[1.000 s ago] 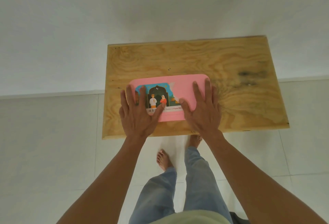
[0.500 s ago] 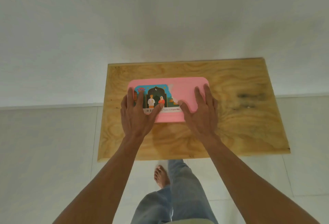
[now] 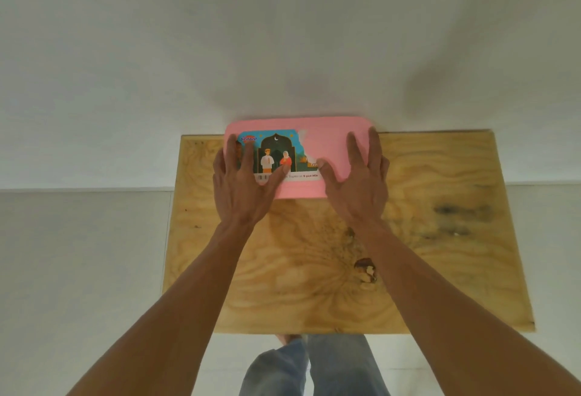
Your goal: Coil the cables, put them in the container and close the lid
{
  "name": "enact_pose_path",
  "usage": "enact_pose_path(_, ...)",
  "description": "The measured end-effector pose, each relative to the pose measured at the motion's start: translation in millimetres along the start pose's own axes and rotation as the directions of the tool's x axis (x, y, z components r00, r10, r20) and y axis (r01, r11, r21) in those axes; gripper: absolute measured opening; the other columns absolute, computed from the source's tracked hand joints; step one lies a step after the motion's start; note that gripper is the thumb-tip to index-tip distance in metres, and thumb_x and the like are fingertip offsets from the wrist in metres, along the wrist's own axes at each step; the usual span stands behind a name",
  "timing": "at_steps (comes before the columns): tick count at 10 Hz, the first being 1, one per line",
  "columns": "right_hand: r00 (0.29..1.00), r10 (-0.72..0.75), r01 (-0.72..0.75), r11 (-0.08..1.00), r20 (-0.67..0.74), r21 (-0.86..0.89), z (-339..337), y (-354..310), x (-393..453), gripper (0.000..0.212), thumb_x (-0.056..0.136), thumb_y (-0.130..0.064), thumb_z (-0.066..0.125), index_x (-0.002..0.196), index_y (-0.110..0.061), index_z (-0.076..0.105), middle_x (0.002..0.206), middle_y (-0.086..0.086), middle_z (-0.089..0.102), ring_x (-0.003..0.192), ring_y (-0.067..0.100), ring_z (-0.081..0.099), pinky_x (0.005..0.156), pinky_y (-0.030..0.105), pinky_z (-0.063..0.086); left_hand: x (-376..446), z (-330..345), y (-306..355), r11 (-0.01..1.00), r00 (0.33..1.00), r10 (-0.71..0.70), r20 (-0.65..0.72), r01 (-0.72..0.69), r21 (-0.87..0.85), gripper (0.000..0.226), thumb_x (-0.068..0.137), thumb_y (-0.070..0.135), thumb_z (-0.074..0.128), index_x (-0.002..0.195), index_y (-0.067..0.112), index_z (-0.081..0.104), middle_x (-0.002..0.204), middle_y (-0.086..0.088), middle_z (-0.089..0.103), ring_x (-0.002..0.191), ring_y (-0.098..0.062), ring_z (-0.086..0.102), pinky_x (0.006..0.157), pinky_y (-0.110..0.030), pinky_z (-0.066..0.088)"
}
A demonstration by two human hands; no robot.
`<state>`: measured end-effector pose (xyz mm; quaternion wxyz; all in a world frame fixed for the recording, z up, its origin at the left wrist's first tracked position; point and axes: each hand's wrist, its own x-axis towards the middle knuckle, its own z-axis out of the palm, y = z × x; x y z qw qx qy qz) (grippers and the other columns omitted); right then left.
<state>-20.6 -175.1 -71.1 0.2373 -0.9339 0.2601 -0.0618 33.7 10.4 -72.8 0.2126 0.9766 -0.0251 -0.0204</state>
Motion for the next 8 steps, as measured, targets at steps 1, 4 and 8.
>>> enact_pose_path(1,1.000,-0.020,0.020,0.998,-0.004,-0.061,7,2,3,0.073,0.090,-0.063,0.046,0.151,-0.025,0.034,0.164,0.006,0.018,0.133,0.036,0.034,0.086,0.047,0.052,4,4,2,0.998,0.999,0.012,0.042,-0.015,0.065,0.086,0.089,0.076,0.043,0.153,0.019,0.034,0.166,-0.006,0.018,0.151,-0.035,0.015,0.117,-0.051,0.029)
enact_pose_path(4,0.999,-0.020,0.024,0.987,0.029,-0.160,14,3,0,0.075,0.095,-0.065,0.031,0.157,-0.025,0.016,0.166,0.005,0.009,0.151,0.034,0.012,0.106,0.054,0.041,2,14,-6,0.967,0.990,0.124,0.072,-0.137,0.215,0.081,0.100,0.066,0.019,0.159,0.011,0.012,0.168,-0.007,0.004,0.155,-0.024,-0.001,0.124,-0.051,0.011)
enact_pose_path(8,0.986,-0.044,0.055,0.996,0.162,-0.063,-30,-12,-36,0.070,0.101,-0.059,0.020,0.157,-0.024,-0.002,0.166,0.000,-0.010,0.153,0.021,-0.009,0.120,0.057,0.010,-37,-30,8,0.981,0.979,0.166,0.119,-0.176,0.078,0.073,0.104,0.054,0.018,0.158,0.010,-0.003,0.168,-0.007,-0.005,0.154,-0.021,-0.011,0.125,-0.043,-0.003)
